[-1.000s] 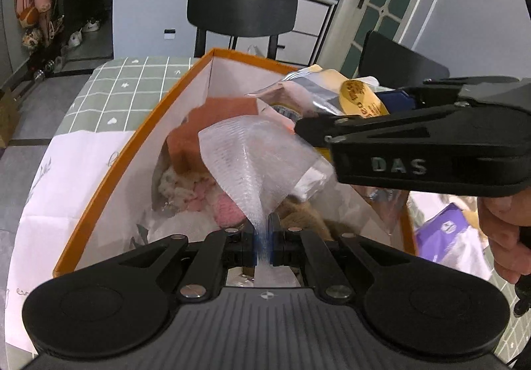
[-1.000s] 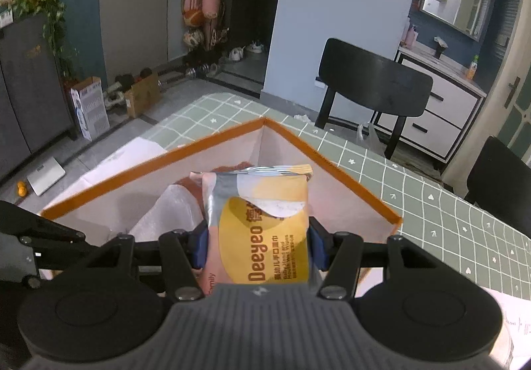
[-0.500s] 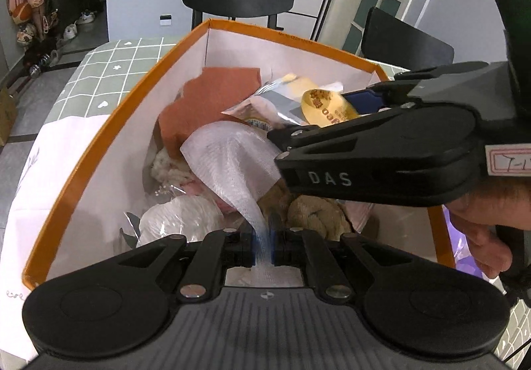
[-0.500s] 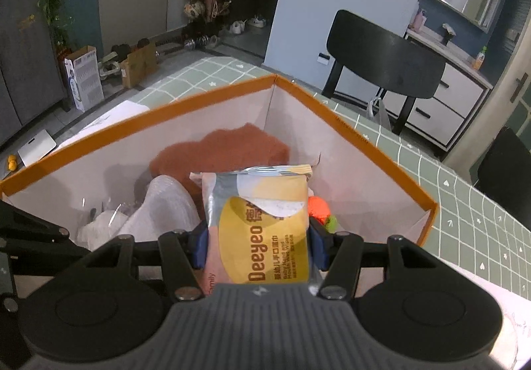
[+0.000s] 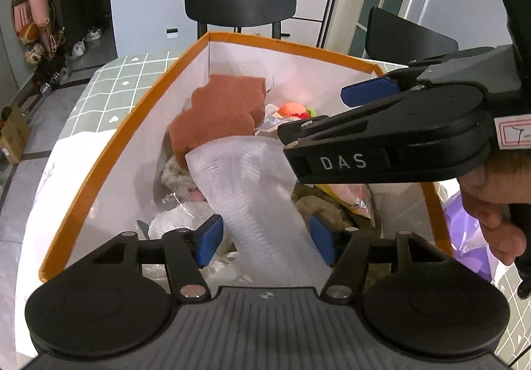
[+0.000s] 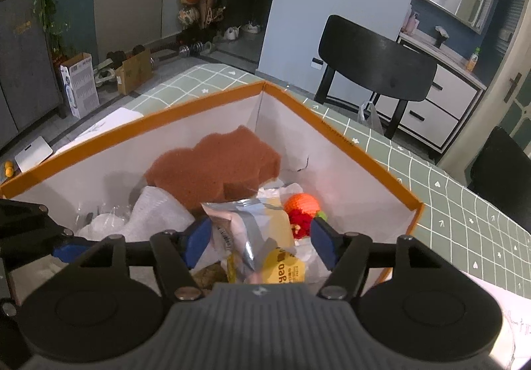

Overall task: Organize soft objects
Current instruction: 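Withdraw both open tools from the box toward the beige pouch and yellow cloth, then grasp the yellow cloth with the right tool while the left tool grasps the beige pouch, then lift and carry the beige pouch and yellow cloth over the orange box with both tools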

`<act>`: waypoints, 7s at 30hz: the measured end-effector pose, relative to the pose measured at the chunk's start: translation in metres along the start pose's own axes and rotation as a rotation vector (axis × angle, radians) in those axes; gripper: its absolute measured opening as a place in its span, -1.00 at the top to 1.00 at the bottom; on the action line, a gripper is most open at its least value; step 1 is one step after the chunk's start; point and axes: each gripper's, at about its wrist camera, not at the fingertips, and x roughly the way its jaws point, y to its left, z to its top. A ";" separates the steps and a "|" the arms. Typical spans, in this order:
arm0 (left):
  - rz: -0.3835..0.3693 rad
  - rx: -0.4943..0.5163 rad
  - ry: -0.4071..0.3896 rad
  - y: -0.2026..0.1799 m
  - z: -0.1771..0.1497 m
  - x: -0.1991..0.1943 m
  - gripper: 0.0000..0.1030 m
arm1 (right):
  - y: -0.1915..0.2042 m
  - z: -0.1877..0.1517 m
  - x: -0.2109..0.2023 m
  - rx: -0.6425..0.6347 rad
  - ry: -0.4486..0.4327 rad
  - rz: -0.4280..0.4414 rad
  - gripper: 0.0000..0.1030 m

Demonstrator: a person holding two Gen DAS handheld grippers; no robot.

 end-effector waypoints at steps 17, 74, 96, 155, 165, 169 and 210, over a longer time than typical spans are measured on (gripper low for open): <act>0.035 0.050 -0.064 -0.024 0.008 -0.043 -0.46 | -0.015 -0.006 -0.061 0.024 -0.080 0.007 -0.31; -0.067 0.421 -0.037 -0.275 -0.019 0.008 -0.53 | -0.245 -0.277 -0.152 0.297 0.018 -0.124 -0.32; -0.070 0.477 0.018 -0.325 -0.020 0.044 -0.53 | -0.297 -0.307 -0.089 0.416 0.074 -0.113 0.21; -0.051 0.478 -0.087 -0.411 0.007 0.132 0.58 | -0.324 -0.321 -0.110 0.313 0.188 -0.068 0.44; -0.081 0.434 -0.134 -0.392 0.000 0.094 0.59 | -0.324 -0.320 -0.110 0.313 0.196 -0.081 0.80; -0.074 0.443 -0.154 -0.388 -0.002 0.079 0.59 | -0.325 -0.317 -0.114 0.322 0.171 -0.086 0.83; -0.131 0.343 -0.376 -0.289 -0.016 -0.064 0.60 | -0.262 -0.273 -0.176 0.279 -0.031 -0.009 0.84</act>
